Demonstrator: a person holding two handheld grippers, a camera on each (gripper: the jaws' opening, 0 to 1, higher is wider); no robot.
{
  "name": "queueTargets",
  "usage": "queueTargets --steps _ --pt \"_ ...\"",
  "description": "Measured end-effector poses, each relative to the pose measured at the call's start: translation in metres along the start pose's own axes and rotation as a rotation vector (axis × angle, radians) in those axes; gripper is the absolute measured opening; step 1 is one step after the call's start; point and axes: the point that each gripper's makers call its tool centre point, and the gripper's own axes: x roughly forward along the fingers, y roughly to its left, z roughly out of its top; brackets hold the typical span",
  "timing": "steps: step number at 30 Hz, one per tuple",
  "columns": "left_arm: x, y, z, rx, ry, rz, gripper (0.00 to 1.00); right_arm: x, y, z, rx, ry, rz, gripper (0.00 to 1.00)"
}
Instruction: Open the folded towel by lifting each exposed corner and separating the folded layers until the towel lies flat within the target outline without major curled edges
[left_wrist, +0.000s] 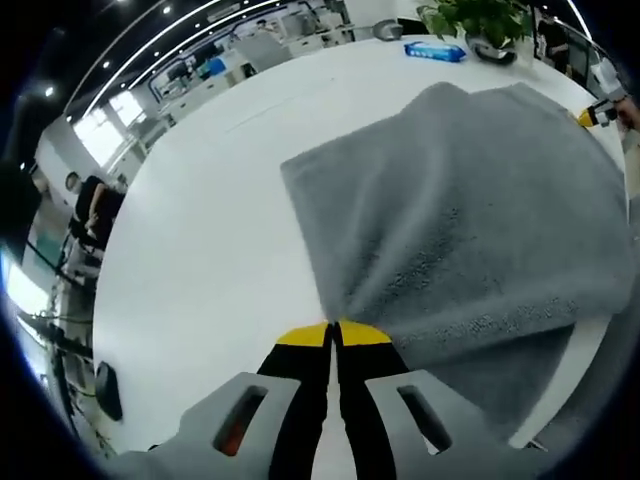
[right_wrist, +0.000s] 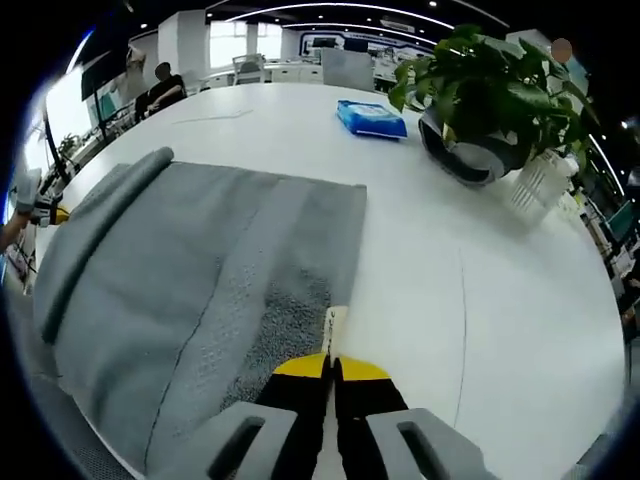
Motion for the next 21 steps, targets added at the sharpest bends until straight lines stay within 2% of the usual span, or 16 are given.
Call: queueTargets --steps 16,21 --pt "-0.001 0.029 -0.015 0.005 0.038 0.025 0.01 -0.005 -0.041 -0.013 0.052 0.014 -0.051 0.0" --pt "0.0 0.037 -0.018 0.039 0.052 0.029 0.01 -0.005 -0.051 -0.014 0.058 0.017 -0.047 0.0"
